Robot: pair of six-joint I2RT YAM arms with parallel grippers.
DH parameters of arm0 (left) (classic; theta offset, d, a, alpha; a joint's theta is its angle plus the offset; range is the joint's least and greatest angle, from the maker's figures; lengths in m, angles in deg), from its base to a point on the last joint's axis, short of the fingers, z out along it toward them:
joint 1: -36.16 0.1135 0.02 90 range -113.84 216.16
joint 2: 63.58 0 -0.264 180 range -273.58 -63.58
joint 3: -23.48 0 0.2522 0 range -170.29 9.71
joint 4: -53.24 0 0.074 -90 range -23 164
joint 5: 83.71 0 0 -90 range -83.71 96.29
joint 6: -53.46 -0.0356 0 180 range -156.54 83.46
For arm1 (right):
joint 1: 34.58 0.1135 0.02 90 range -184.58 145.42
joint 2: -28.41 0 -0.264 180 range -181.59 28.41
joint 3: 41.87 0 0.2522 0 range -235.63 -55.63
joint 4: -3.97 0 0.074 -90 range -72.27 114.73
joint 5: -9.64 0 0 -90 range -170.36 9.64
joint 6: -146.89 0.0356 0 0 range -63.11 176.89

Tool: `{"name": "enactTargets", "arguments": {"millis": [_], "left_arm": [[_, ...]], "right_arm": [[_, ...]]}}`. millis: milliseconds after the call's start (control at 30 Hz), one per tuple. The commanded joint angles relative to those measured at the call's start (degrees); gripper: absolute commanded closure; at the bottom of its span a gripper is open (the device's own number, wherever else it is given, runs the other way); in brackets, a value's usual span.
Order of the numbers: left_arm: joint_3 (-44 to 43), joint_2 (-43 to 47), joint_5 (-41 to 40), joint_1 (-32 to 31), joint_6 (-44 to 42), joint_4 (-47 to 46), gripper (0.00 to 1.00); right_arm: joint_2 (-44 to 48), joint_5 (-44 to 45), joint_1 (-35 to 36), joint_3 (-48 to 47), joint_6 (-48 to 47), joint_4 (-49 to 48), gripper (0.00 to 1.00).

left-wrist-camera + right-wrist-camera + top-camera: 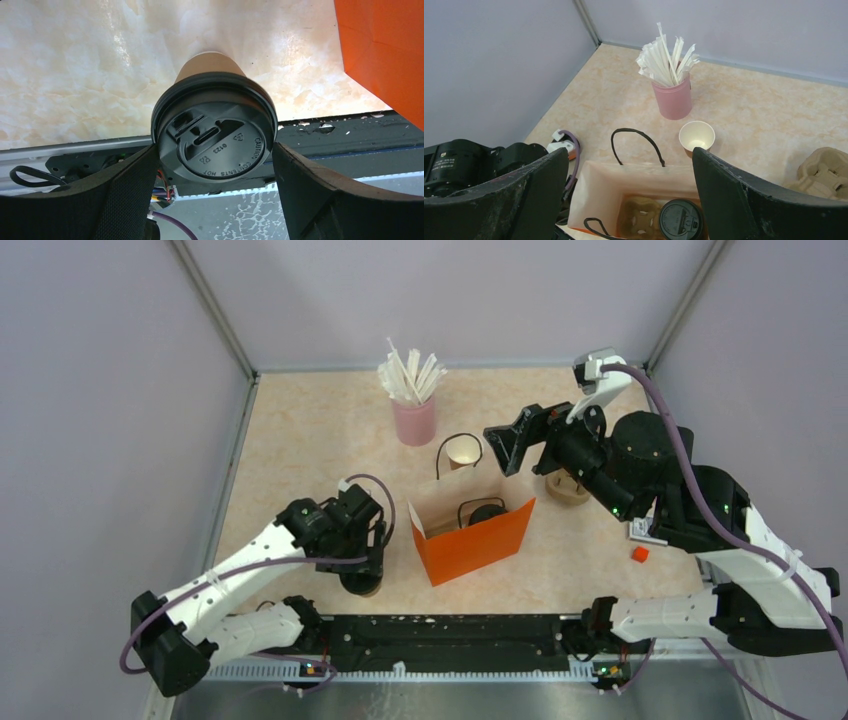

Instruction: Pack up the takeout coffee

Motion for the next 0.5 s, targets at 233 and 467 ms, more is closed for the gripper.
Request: {"name": "enactTargets", "arguments": {"millis": [233, 467], "left_arm": [[0.00, -1.74, -1.91, -0.67, -0.96, -2.22, 0.12], [0.66, -1.35, -2.49, -0.86, -0.92, -2.15, 0.14]], "right_arm": [[0.78, -0.16, 0.19, 0.44, 0.32, -0.67, 0.09], [0.79, 0.20, 0.16, 0.46, -0.19, -0.82, 0.09]]}}
